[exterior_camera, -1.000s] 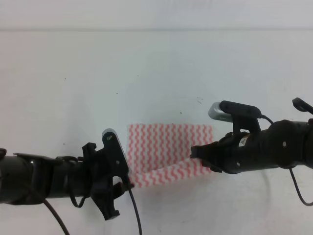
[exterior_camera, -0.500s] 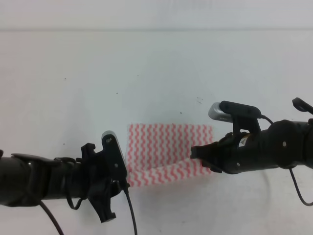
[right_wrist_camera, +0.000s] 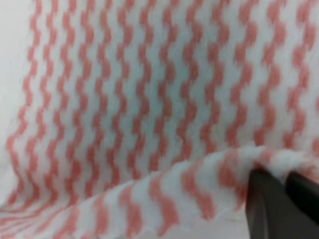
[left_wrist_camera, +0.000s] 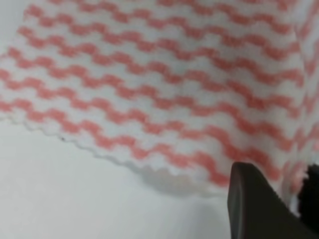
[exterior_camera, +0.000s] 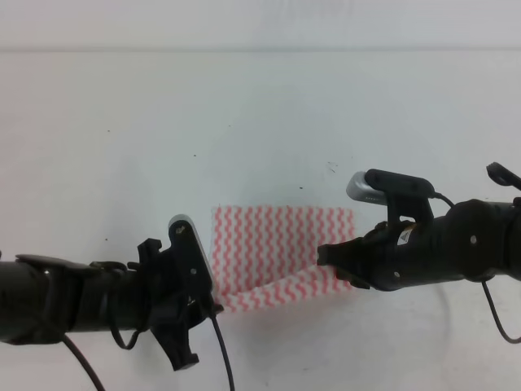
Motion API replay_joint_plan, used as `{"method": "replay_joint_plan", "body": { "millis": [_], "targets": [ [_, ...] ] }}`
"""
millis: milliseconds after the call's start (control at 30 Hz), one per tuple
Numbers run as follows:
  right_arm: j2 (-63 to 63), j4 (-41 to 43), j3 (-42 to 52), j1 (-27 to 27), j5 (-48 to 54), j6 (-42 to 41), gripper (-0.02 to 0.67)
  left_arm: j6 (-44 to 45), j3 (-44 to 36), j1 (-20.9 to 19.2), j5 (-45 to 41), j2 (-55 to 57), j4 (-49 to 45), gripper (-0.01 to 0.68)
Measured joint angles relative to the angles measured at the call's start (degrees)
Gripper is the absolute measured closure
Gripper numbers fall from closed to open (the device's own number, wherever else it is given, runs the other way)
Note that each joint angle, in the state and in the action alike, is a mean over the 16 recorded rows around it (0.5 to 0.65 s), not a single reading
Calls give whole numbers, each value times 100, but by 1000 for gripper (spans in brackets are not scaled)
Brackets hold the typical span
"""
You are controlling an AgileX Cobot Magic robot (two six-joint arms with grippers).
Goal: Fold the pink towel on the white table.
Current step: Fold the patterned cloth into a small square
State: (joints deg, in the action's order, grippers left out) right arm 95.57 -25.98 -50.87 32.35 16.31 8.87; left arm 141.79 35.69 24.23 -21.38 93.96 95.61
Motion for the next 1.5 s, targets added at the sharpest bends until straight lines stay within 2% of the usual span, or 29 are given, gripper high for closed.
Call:
{"method": "replay_joint_plan", "body": {
  "millis": [400,933,1500],
  "targets": [
    [-7,0,0,0,37,-1,665,-54,-8,-3,-32,-132,-237,539],
    [-10,0,0,0,46,0,665,-16,-4,-1,-19,-224,-242,661],
    [-15,-18,0,-1,-94,0,665,-263,147,-1,23,-218,450,674]
  ]
}}
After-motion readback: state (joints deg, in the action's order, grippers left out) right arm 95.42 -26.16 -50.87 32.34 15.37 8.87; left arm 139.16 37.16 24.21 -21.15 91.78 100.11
